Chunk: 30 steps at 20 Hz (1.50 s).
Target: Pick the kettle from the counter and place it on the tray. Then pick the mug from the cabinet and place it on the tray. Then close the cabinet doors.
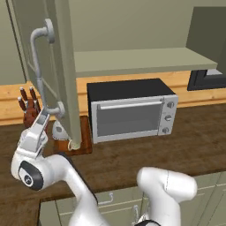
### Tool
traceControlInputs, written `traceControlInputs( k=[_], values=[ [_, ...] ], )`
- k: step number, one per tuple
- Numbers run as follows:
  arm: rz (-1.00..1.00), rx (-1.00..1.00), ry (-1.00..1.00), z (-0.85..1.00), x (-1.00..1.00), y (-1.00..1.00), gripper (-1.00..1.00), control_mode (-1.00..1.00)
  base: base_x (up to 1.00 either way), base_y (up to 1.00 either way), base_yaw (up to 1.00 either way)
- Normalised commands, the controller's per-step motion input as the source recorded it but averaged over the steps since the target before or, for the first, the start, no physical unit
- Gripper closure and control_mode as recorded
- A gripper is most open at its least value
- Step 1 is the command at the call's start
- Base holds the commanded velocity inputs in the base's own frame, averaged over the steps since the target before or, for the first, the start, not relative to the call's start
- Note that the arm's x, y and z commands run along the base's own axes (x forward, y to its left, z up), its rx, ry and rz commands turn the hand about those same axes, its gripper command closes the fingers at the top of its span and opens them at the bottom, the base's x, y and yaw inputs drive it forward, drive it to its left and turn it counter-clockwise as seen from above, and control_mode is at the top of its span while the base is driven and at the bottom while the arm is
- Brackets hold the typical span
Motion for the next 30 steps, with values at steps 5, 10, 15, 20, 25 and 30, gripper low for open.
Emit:
traceControlInputs(
  k=[5, 10, 15, 20, 25, 30],
  values=[
    [0.02, 0.00, 0.56, 0.29, 0.23, -0.50, 1.00, -1.00, 0.00, 0.00, 0.00],
    [0.00, 0.00, 0.60, 0.36, 0.32, -0.51, 1.00, -1.00, 0.00, 0.00, 0.00],
    [0.00, 0.00, 0.57, 0.32, 0.48, -0.51, 1.00, -1.00, 0.00, 0.00, 0.00],
    [0.12, 0.00, 0.45, 0.25, 0.72, -0.57, 1.00, -1.00, 0.00, 0.00, 0.00],
    [0.15, 0.00, 0.32, 0.28, 0.56, -0.53, 1.00, -1.00, 0.00, 0.00, 0.00],
    [0.15, -0.03, 0.15, 0.02, 0.51, -0.48, 1.00, -1.00, 0.00, 0.00, 0.00]
  ],
)
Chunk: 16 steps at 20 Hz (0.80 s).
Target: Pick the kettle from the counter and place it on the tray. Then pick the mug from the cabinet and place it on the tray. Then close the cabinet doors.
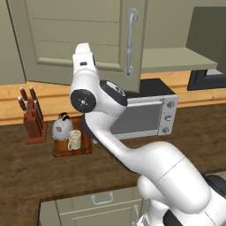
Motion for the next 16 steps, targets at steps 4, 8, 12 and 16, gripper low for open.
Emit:
traceControlInputs(
  k=[4, 8, 12, 16],
  values=[
    [0.15, -0.05, -0.06, 0.14, 0.06, -0.09, 1.00, -1.00, 0.00, 0.00, 0.00],
    [0.12, -0.04, -0.07, 0.54, 0.00, -0.01, 1.00, -1.00, 0.00, 0.00, 0.00],
    [0.03, -0.03, 0.12, 0.83, 0.21, 0.00, 1.00, -1.00, 0.00, 0.00, 0.00],
    [0.00, -0.01, 0.18, 0.47, 0.74, 0.00, 1.00, -1.00, 0.00, 0.00, 0.00]
  ],
)
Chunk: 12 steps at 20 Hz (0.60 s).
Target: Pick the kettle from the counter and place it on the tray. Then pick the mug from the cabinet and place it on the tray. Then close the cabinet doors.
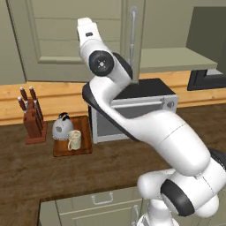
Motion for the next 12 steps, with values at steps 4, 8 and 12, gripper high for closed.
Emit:
traceControlInputs(
  k=[4, 8, 12],
  values=[
    [0.00, 0.00, 0.09, 0.11, 0.83, 0.00, 1.00, -1.00, 0.00, 0.00, 0.00],
    [0.00, -0.01, 0.01, -0.04, 0.89, 0.00, 1.00, -1.00, 0.00, 0.00, 0.00],
    [0.00, -0.01, 0.00, -0.03, 0.99, 0.00, 1.00, -1.00, 0.00, 0.00, 0.00]
  ],
)
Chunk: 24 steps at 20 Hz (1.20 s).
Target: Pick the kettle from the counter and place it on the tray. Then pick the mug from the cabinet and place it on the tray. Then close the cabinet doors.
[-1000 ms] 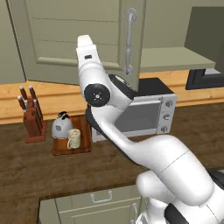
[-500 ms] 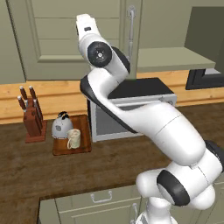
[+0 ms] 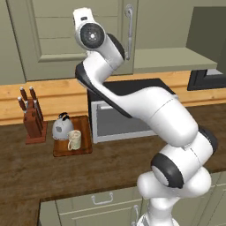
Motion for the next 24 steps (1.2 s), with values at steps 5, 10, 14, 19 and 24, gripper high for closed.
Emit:
traceControlInputs(
  k=[5, 10, 14, 19, 24],
  values=[
    [0.00, -0.01, 0.00, -0.21, 0.92, -0.05, 1.00, -1.00, 0.00, 0.00, 0.00],
    [0.00, -0.11, -0.02, -0.94, 0.16, -0.33, 1.00, -1.00, 0.00, 0.00, 0.00],
    [0.00, -0.07, -0.01, -1.00, 0.00, -0.67, 1.00, -1.00, 0.00, 0.00, 0.00],
    [0.00, -0.03, -0.30, -0.77, -0.36, -0.75, 1.00, -1.00, 0.00, 0.00, 0.00],
    [0.09, -0.05, -0.38, -0.15, -0.99, -0.75, 1.00, -1.00, 0.00, 0.00, 0.00]
  ],
)
